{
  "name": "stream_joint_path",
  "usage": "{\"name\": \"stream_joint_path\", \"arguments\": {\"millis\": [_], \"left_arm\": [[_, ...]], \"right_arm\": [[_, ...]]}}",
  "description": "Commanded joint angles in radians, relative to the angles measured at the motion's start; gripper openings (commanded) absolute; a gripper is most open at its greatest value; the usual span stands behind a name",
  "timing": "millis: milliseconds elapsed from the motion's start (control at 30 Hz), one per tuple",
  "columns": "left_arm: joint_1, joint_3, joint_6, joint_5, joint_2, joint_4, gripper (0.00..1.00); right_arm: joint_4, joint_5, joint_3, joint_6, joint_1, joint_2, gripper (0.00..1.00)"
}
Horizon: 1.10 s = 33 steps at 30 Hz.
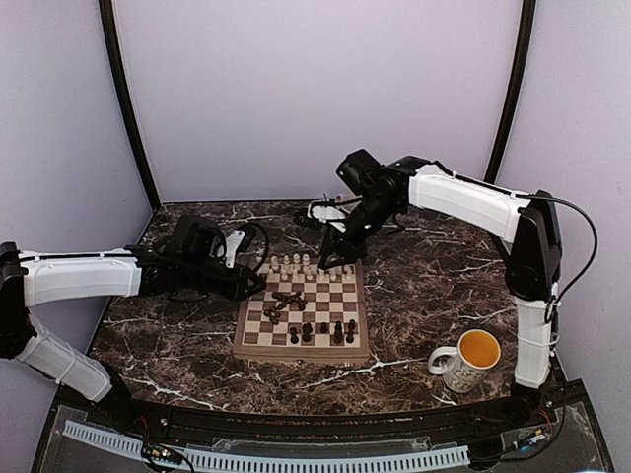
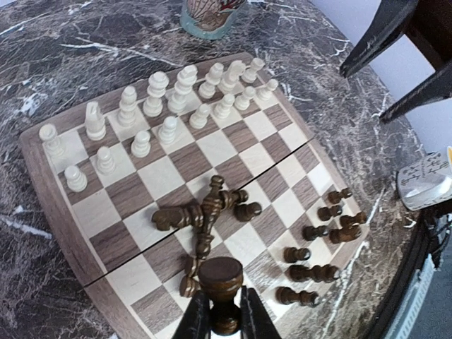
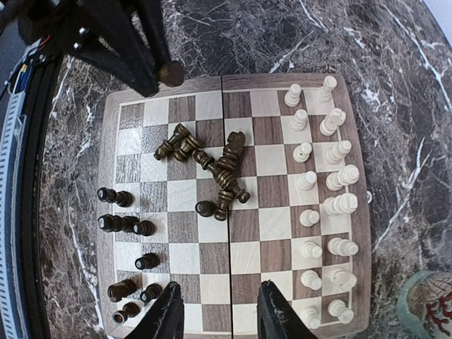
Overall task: Set up the chess pieces on the board
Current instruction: Place the pawn at d7, then pass from the left arm to the right
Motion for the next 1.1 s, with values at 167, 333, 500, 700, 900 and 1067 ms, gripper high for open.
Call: {"name": "stream_joint_path", "arguments": {"millis": [167, 333, 500, 700, 900, 1067], "left_arm": [[0.053, 0.307, -0.008, 0.383, 0.130, -0.295, 0.09], [0.053, 0.360, -0.035, 0.521, 0.164, -0.280, 0.10], [0.053, 0.389, -0.043, 0.609, 0.200, -0.285, 0.10], [0.053, 0.392, -0.046, 0.661, 0.212, -0.271, 0.11], [0.053, 0.401, -0.034, 0.701, 0.229, -0.271, 0.11], [0.053, 0.405, -0.038, 0.714, 0.237, -0.260, 0.12]], "right_arm": [[0.033, 0.249, 0.016, -0.296, 0.129, -0.093, 0.36], [0.073, 0.333, 0.047, -0.347, 0.189, -0.068, 0.41], [0.110, 0.387, 0.054, -0.378, 0.223, -0.046, 0.46], [0.083, 0.376, 0.049, -0.425, 0.248, -0.039, 0.48], [0.039, 0.359, 0.051, -0.466, 0.270, -0.031, 0.46], [0.021, 0.351, 0.052, -0.476, 0.291, -0.024, 0.40]]}}
